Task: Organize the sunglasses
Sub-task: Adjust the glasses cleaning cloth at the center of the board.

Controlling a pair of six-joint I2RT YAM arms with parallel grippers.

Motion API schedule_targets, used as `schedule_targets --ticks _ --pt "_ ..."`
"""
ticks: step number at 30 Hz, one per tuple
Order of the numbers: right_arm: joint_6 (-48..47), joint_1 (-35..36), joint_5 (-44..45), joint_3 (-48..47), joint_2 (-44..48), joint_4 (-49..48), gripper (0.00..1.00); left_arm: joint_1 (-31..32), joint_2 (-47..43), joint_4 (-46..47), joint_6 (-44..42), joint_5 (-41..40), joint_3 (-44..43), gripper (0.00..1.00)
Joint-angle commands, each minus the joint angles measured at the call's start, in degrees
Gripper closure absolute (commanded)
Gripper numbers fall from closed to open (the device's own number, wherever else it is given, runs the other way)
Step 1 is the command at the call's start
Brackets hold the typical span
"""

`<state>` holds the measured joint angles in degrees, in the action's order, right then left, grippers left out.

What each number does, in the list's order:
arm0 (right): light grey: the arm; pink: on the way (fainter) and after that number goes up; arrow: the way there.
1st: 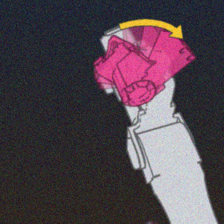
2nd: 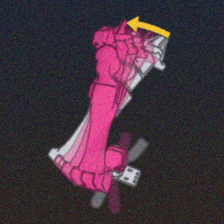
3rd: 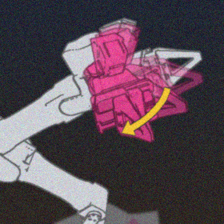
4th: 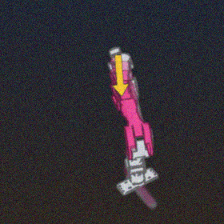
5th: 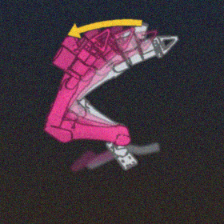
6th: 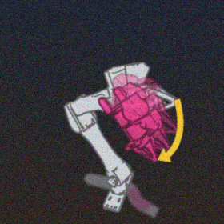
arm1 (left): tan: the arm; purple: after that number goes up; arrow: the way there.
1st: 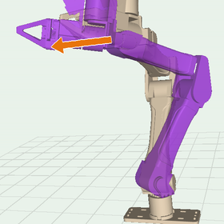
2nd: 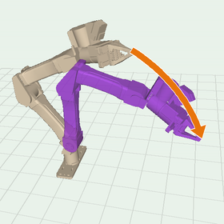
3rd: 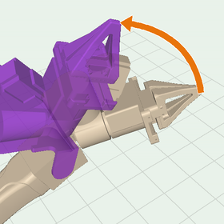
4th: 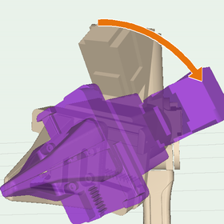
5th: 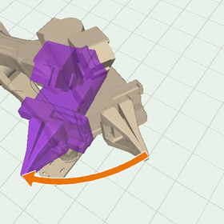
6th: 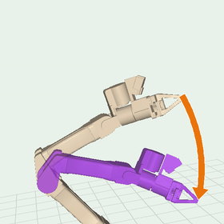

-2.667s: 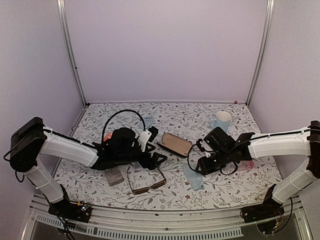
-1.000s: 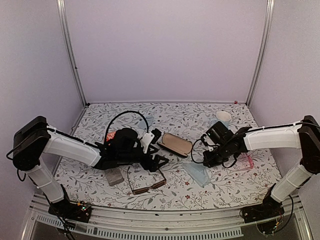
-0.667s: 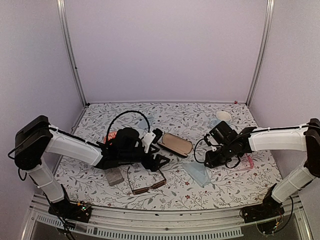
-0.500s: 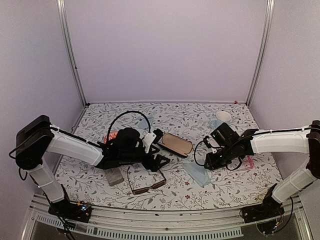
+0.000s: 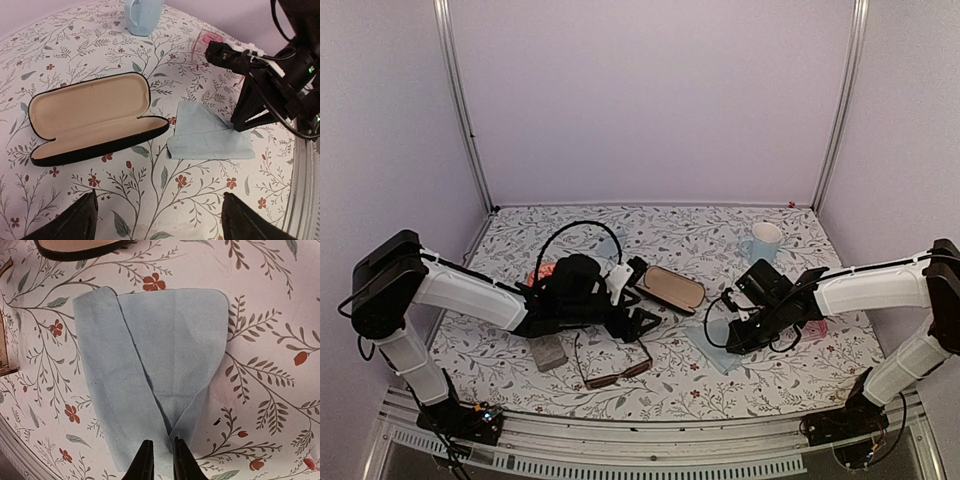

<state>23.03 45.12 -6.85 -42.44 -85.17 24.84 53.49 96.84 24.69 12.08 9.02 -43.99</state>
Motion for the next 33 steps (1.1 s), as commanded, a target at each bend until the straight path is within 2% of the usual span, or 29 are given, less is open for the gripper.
schedule_targets --ticks 1,14,24,33 --pt "0.4 0.7 -1.0 1.3 -0.9 -1.5 0.85 0.0 0.8 0.1 -0.3 0.7 -1.3 0.14" --pt "0.5 1.5 -0.7 1.8 -0.8 -1.1 0.88 0.2 1.2 0.0 -0.3 0.7 -1.6 0.14" --pt "1.7 1.5 4.5 1.4 2.7 -0.2 0.85 0.3 1.3 0.2 -0.2 0.7 -1.5 0.14" --pt "1.3 1.6 3.5 2.0 0.8 -0.6 0.83 0.3 1.5 0.4 -0.1 0.7 -1.4 0.14"
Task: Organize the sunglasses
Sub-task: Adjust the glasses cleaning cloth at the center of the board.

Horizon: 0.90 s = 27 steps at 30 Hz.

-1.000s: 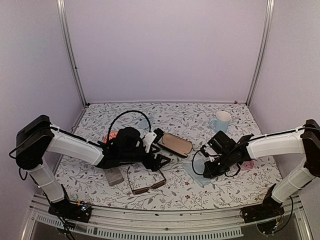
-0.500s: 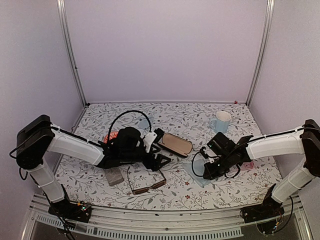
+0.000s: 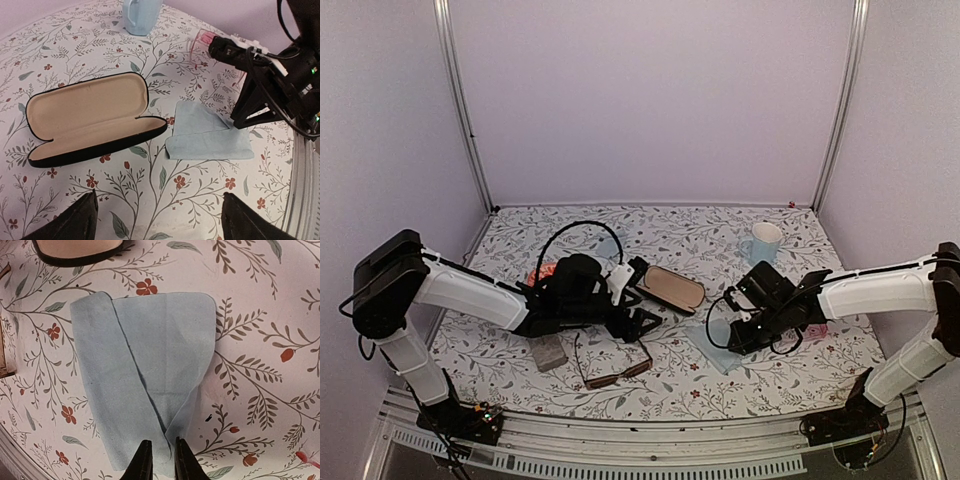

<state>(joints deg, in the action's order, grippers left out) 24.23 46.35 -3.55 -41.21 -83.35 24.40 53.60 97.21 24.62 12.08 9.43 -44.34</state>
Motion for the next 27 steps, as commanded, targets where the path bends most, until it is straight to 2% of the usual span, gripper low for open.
schedule_targets --ticks 1,13,27 --pt "0.0 0.3 0.2 0.9 -1.2 -0.3 0.83 0.2 1.1 0.5 -0.1 0.2 -1.0 0.14" --pt "-0.4 0.5 -1.8 1.7 -2.9 -1.9 0.82 0.2 1.4 0.5 -0.1 0.2 -0.9 0.14" --pt "-1.1 0.5 -2.8 2.1 -2.1 -2.9 0.92 0.2 1.8 0.5 -0.3 0.2 -1.4 0.14"
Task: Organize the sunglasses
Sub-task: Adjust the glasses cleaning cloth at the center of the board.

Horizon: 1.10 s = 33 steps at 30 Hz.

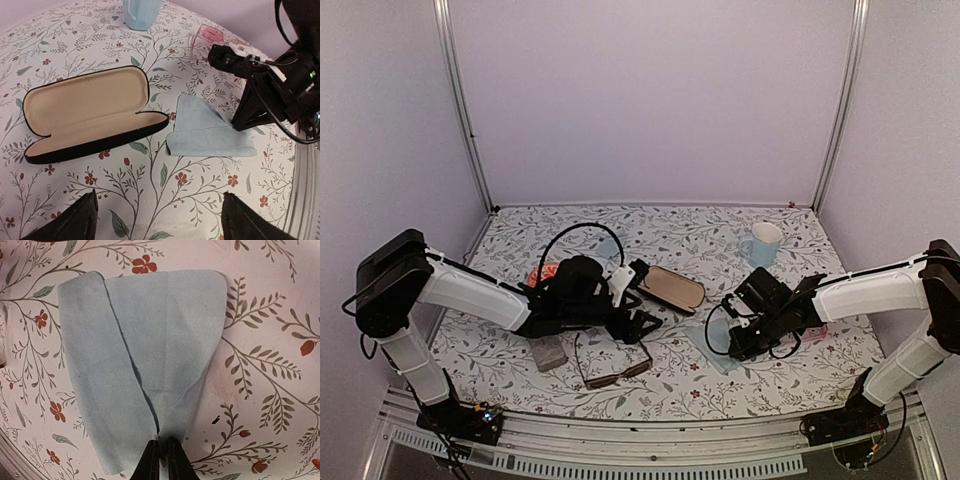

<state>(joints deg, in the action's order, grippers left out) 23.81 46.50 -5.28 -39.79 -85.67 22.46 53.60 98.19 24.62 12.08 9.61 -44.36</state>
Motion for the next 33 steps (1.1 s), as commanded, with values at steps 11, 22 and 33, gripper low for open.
schedule_targets --ticks 11,22,33 --pt "-2.0 0.4 -0.8 -1.4 3.0 1.0 0.98 0.2 1.8 0.1 -0.6 0.3 -2.4 0.14" --pt "-4.7 0.7 -3.5 -1.6 5.5 4.1 0.99 0.0 4.1 -0.9 -2.6 2.3 -5.6 0.14" --pt "2.7 0.9 -6.0 0.4 6.3 7.5 1.00 0.6 12.8 -7.1 -6.5 11.3 -16.5 0.18"
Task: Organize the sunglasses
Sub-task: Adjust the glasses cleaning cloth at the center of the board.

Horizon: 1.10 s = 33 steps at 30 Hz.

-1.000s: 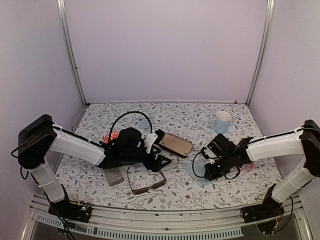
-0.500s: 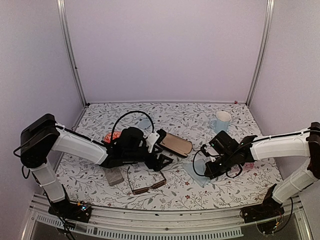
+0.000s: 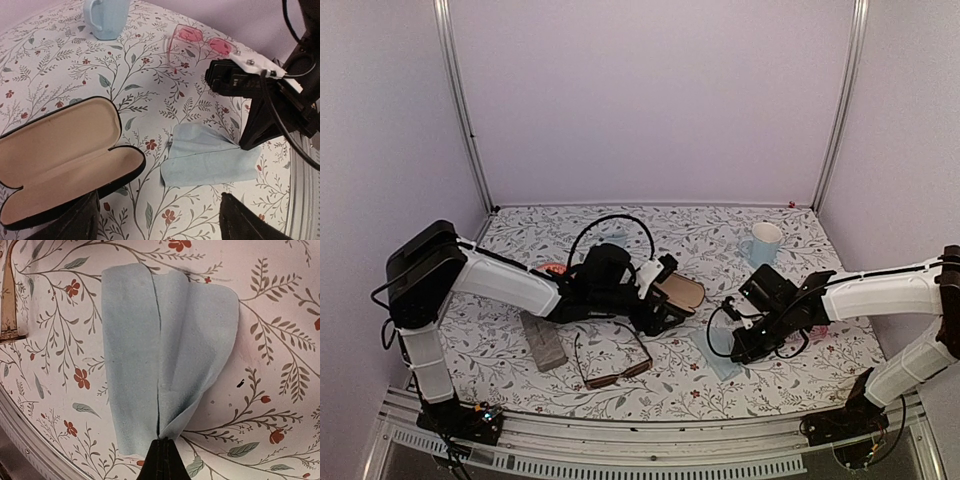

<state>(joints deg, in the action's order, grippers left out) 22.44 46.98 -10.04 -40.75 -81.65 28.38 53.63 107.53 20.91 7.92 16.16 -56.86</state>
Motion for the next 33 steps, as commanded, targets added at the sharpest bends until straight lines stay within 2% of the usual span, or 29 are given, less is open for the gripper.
schedule_targets --ticks 1,8,20,33 --pt "5.0 0.4 -1.0 1.9 2.8 1.4 1.00 0.7 4.3 -3.8 -2.7 5.5 -5.2 0.19" --pt "9.3 0.4 0.1 4.6 4.4 0.6 0.99 2.7 11.2 -6.9 -3.5 9.0 -12.4 0.27" --pt "9.7 -0.3 0.8 6.5 5.0 -0.4 0.92 3.9 19.2 -11.3 -2.5 10.9 -20.9 0.47" --pt "9.2 -0.3 -0.8 7.5 5.9 -2.1 0.93 4.4 23.9 -14.2 -2.8 11.5 -25.9 0.56"
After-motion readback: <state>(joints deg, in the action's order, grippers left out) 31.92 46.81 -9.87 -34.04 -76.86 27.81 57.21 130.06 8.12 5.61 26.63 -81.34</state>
